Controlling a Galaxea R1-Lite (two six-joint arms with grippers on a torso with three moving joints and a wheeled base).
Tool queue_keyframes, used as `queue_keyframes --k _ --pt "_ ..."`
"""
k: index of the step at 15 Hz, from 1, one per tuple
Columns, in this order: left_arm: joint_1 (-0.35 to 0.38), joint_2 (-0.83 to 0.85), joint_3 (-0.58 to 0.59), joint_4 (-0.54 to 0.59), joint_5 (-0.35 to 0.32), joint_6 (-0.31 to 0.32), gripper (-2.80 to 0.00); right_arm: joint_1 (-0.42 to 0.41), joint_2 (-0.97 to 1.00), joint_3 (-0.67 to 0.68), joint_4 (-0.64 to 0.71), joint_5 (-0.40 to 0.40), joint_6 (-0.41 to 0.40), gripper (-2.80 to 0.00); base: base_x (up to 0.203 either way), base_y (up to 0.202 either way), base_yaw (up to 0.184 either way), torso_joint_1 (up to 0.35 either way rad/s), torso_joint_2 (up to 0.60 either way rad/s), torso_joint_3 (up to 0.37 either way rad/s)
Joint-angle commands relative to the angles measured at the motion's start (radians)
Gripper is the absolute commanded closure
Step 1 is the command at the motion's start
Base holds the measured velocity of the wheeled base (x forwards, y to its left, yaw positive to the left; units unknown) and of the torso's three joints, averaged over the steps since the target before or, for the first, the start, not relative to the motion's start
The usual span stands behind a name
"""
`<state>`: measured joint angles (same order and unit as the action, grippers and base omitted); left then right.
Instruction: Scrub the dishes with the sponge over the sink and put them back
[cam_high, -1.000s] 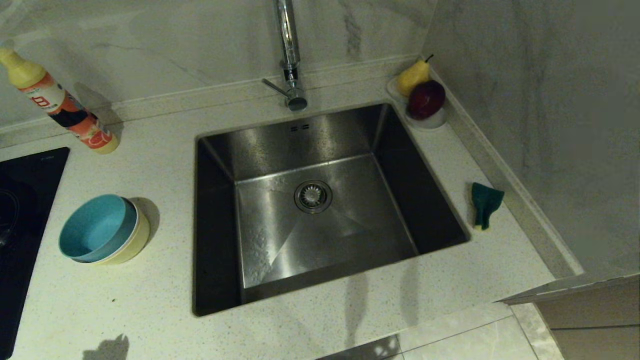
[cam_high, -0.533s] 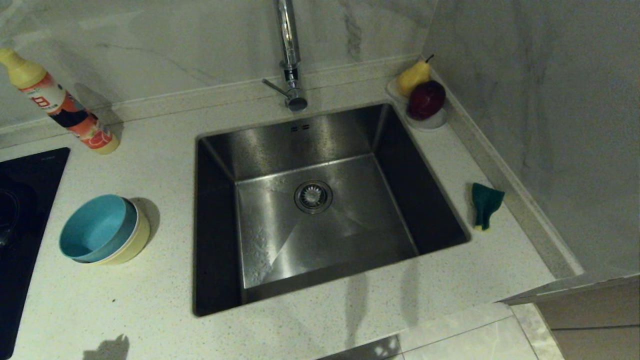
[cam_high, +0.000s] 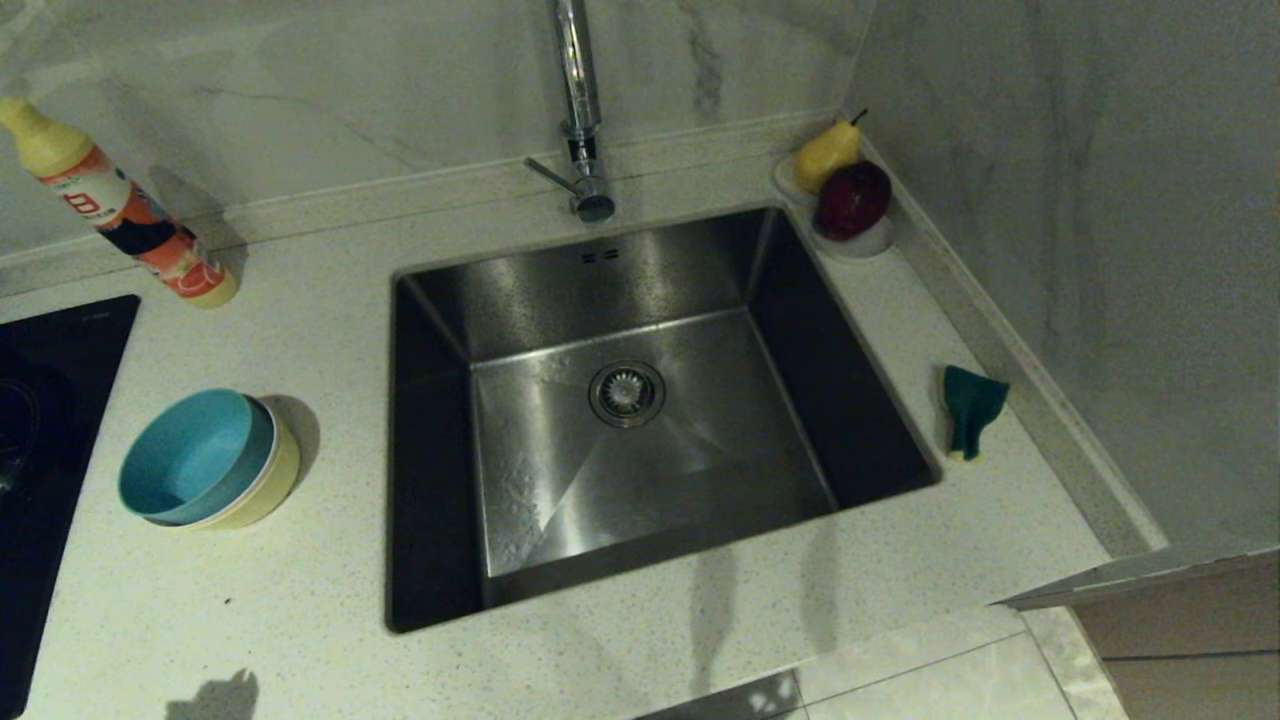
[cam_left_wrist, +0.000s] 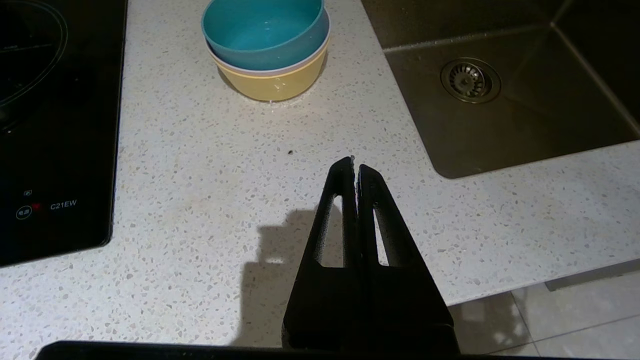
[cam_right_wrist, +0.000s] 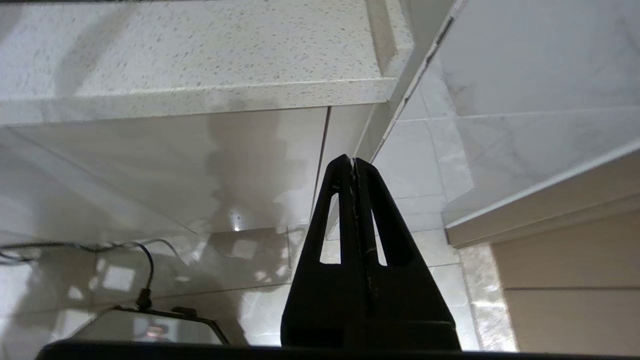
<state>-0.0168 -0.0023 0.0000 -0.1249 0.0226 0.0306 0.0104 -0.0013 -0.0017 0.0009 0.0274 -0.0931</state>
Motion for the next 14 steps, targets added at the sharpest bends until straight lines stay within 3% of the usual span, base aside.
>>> queue_keyframes --k 1,14 --pt "0.0 0.002 0.04 -0.001 0.0 0.0 0.0 0.0 -0.003 0.0 0.001 0.003 -0.014 0.0 0.0 0.0 0.0 0.0 0.0 0.0" --pt "0.0 0.002 0.04 -0.001 0.0 0.0 0.0 0.0 -0.002 0.0 -0.002 -0.001 0.004 0.0 0.0 0.0 0.0 0.0 0.0 0.0"
